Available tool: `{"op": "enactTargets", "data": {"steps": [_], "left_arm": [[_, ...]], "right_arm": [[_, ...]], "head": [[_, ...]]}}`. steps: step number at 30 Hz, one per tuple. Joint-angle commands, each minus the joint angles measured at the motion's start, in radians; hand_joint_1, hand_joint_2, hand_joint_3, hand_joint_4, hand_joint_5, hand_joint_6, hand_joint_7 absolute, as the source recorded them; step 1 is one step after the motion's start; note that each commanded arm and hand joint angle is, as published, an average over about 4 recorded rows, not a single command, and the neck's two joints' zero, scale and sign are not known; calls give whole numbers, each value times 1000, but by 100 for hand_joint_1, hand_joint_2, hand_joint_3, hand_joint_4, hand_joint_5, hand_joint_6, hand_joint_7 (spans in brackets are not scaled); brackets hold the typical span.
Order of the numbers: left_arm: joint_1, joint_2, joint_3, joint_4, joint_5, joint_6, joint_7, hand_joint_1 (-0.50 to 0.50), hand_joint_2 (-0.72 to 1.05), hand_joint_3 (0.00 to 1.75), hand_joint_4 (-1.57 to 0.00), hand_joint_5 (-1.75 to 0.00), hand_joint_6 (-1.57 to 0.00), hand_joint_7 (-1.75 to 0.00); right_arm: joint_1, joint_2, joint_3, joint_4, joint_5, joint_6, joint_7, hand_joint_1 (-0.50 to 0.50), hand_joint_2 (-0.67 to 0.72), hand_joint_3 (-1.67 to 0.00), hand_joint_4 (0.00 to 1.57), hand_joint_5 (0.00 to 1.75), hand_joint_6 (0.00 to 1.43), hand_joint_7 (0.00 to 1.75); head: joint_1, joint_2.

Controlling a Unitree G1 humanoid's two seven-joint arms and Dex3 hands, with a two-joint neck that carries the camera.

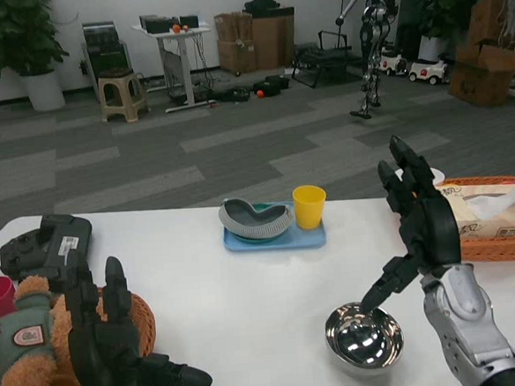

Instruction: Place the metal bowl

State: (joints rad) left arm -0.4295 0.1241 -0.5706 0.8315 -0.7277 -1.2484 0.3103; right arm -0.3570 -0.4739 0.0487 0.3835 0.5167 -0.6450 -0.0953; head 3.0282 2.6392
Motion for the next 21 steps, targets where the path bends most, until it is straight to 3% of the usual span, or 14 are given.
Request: {"op": "enactTargets", "data": {"steps": [1, 8, 12, 15, 21], "left_arm": [[-5, 14, 7, -2, -2, -3, -2, -46, -72, 0, -34, 0, 0, 0], [-15, 57, 21, -74, -4, 22, -13, -47, -64, 0, -26, 0, 0, 0], [-15, 125, 23, -167, 1, 89, -20, -48, -64, 0, -26, 0, 0, 0], [-16, 155, 25, -203, 9, 109, -20, -48, -64, 0, -23, 0, 0, 0], [-12, 147, 58, -220, 13, 109, -28, -48, -64, 0, -22, 0, 0, 0]], "right_arm": [[20, -5, 28, -40, 18, -98, -69, -42, 72, 0, 0, 0, 0, 14], [23, -9, 47, -68, 17, -129, -86, -42, 72, 0, 0, 0, 0, 14], [23, -12, 56, -69, 18, -130, -87, -42, 72, 0, 0, 0, 0, 14], [23, -13, 61, -69, 19, -130, -87, -42, 72, 0, 0, 0, 0, 14], [22, -15, 74, -68, 23, -130, -87, -42, 72, 0, 0, 0, 0, 14]], "head": [[11, 17], [19, 46], [24, 52], [28, 57], [49, 82]]}}
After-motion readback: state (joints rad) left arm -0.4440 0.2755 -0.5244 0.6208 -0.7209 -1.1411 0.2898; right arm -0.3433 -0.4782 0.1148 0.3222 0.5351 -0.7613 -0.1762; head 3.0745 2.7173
